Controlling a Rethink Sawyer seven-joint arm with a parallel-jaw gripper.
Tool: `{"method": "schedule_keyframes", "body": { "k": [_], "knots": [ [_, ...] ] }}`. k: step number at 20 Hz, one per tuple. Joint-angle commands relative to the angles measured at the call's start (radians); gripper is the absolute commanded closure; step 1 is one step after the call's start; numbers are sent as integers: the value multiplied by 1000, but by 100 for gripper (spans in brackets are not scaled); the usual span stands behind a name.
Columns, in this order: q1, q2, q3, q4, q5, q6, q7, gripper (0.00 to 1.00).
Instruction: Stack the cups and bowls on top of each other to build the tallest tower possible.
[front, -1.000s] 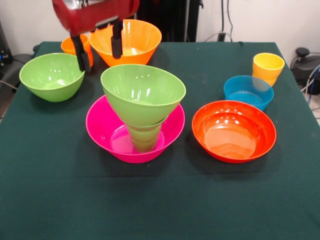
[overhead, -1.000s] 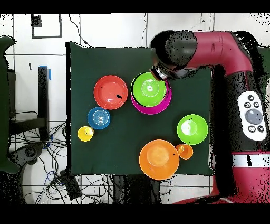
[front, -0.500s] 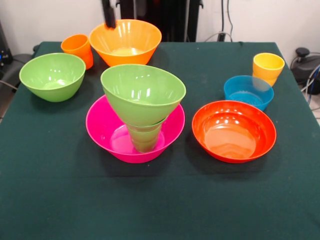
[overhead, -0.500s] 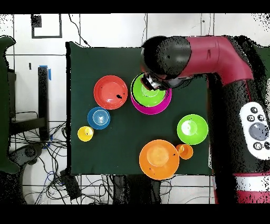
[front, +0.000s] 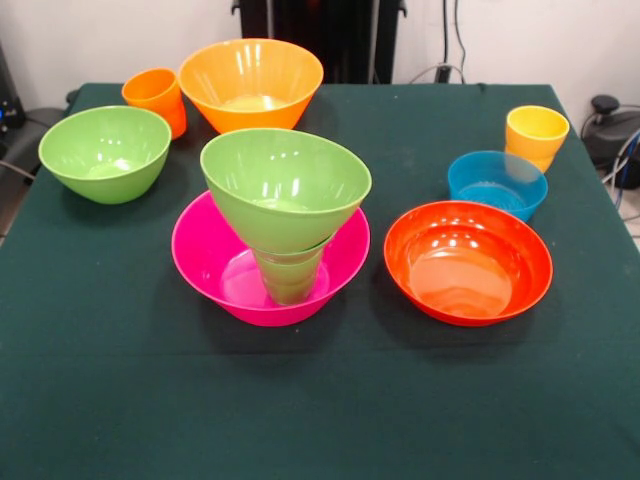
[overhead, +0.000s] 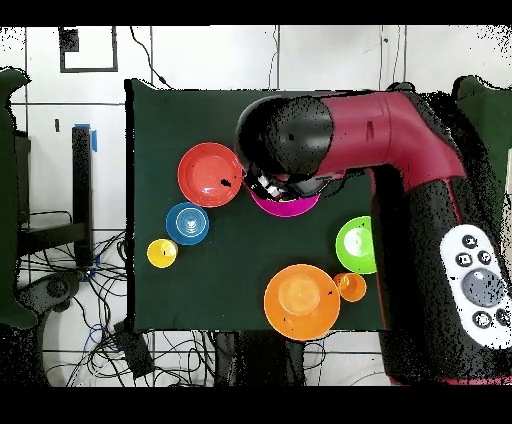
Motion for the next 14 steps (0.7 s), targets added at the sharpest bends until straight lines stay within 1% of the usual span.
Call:
{"method": "schedule_keyframes", "body": {
  "k": [1, 8, 14],
  "knots": [
    [33, -39, -43, 225, 4, -136, 101, 0],
    [65, -85, -80, 340, 33, -238, 189, 0],
    [114, -150, -128, 429, 63, -298, 266, 0]
  ]
}}
